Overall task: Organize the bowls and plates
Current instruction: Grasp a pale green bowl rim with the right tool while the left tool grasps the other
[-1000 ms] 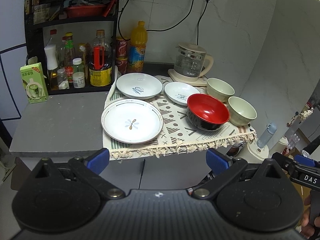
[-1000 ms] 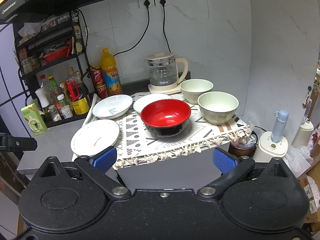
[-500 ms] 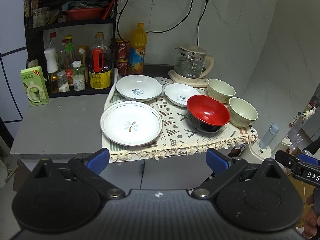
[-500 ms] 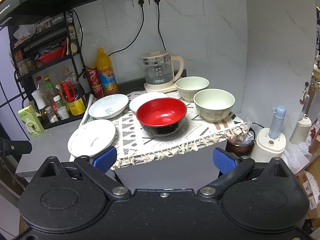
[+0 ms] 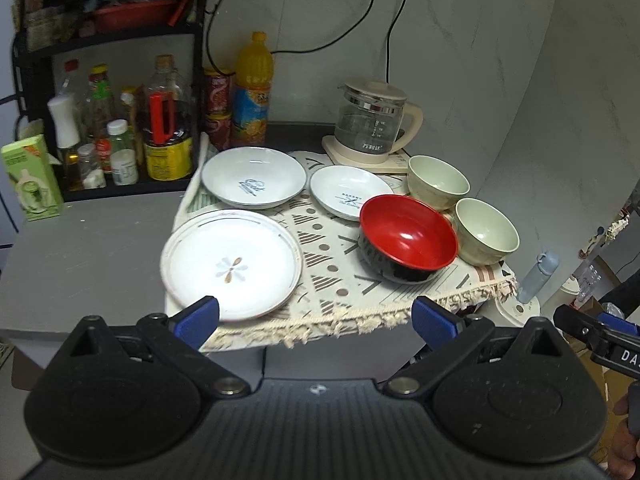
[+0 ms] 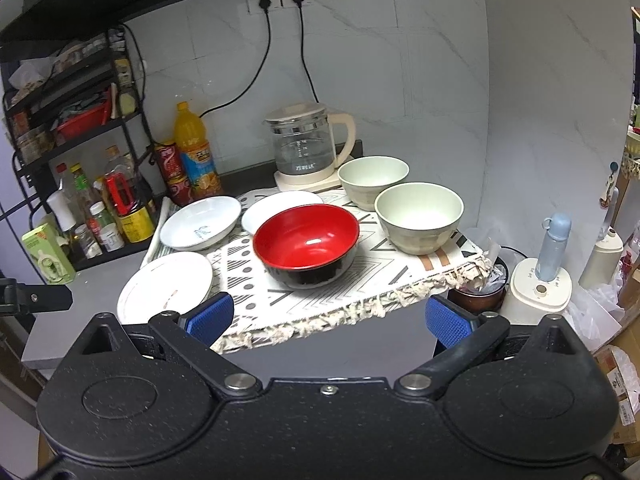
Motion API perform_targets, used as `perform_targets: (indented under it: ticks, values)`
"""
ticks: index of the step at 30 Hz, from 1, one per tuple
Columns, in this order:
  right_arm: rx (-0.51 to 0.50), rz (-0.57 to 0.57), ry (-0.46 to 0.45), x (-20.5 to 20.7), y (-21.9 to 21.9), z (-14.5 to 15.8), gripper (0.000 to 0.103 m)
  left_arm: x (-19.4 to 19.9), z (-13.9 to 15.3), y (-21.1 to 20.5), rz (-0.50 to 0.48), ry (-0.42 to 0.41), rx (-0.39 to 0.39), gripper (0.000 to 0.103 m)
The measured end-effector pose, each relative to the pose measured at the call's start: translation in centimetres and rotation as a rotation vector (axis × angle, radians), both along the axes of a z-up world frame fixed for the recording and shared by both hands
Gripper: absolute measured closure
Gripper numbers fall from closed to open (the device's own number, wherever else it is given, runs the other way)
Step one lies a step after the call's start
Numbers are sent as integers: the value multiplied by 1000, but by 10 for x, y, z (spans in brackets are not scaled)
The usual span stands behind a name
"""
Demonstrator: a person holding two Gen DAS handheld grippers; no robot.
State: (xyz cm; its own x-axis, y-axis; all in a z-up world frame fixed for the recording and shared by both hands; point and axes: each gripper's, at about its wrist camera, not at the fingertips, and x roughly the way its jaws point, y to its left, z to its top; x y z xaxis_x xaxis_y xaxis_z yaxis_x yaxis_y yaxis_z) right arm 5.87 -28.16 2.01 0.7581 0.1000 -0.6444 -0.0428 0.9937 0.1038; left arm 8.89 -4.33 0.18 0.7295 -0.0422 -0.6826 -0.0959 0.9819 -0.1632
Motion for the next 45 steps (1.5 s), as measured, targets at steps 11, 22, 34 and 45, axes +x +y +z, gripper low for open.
perform_targets:
  ticks: [11,22,34,45]
  values:
    - [21,-38,-4,76,-31,-8,0,107,-2,-24,-31,7,-41,3]
    - [9,-90,12,162,-52,-19,1,216,-9,-46,-107,32,-56,6]
    - [51,-137,76,249,-83,-48,18,316,-30,-77,-187,88,-56,24]
    - [83,-181,128,302,-100,-76,25,378,-61,-114,-276,160,-43,36]
